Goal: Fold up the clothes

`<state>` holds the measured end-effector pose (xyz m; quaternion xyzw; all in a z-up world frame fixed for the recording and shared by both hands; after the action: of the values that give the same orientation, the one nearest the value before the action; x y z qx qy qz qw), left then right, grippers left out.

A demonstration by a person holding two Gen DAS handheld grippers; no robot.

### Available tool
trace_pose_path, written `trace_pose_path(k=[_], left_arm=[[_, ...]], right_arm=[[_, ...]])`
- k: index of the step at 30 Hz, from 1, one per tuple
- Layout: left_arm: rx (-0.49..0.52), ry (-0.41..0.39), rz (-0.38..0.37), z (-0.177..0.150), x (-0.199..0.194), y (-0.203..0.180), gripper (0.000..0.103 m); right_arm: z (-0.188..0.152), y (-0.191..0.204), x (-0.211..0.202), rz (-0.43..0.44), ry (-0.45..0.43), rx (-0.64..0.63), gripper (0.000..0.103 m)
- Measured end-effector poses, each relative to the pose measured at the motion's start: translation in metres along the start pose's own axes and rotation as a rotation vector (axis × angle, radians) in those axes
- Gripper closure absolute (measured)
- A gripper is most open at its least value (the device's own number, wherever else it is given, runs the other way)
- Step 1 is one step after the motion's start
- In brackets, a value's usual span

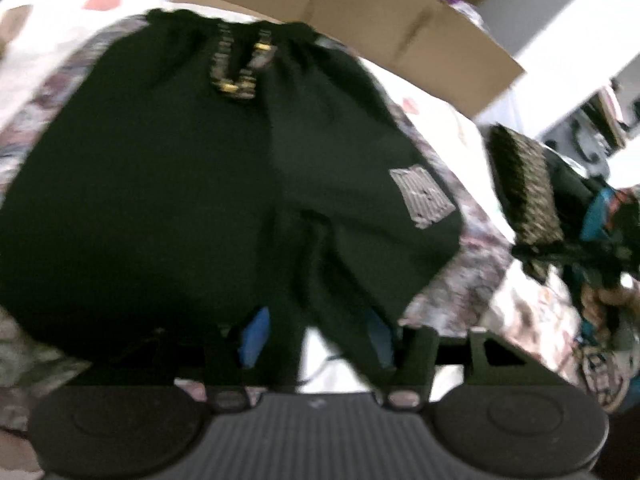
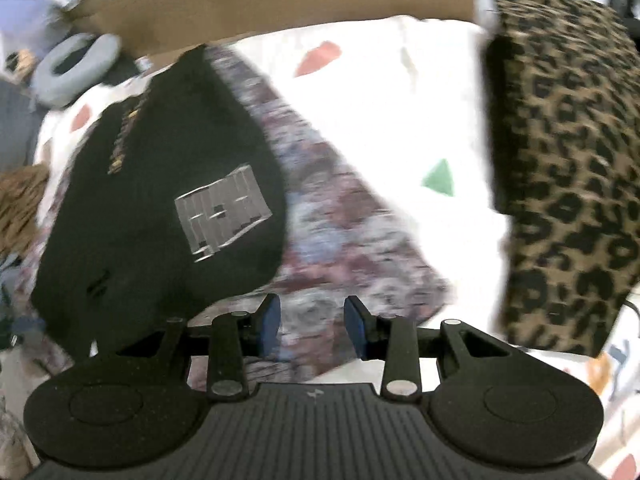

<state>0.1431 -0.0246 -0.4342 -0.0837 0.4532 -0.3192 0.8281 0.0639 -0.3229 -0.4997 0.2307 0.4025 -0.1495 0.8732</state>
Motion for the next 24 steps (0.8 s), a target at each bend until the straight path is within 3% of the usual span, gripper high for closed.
trace_pose_path(k=[4,12,17,24], left_arm=[[-0.007,0.040,-0.035,-0.006,0.015,-0.014,0.043],[-0.024,0.128,-0.052,-0.022,0.041,-0.025,0.041],[-0.045,0.163,-0.046,-0.030,0.046,-0.026,0.041],[-0.086,0.226,-0.061,-0.046,0.056,-0.030,0.046]], right_arm=[[0.006,-0.023,-0.001,-0.066,-0.052,0.026,0.061],[0.011,-0.053,0.006,-0.119,-0.098,0.090,0.064],[0.017,-0.050,0.013,-0.123,-0.122,0.084,0.075],[0.010,-0.044,0.029,-0.144,-0.093,0.051,0.076]])
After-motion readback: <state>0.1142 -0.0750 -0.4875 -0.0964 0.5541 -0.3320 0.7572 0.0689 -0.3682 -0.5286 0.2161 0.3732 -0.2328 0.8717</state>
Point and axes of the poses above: each gripper's, at about its wrist camera, not at the fingertips, and x roughly the way its jaws point, y to its left, z to its top, the point moved 8 cm from there along x, roughly the way its jaws point, and after that the axes turned 13 degrees about -y, right-handed, at the moved point
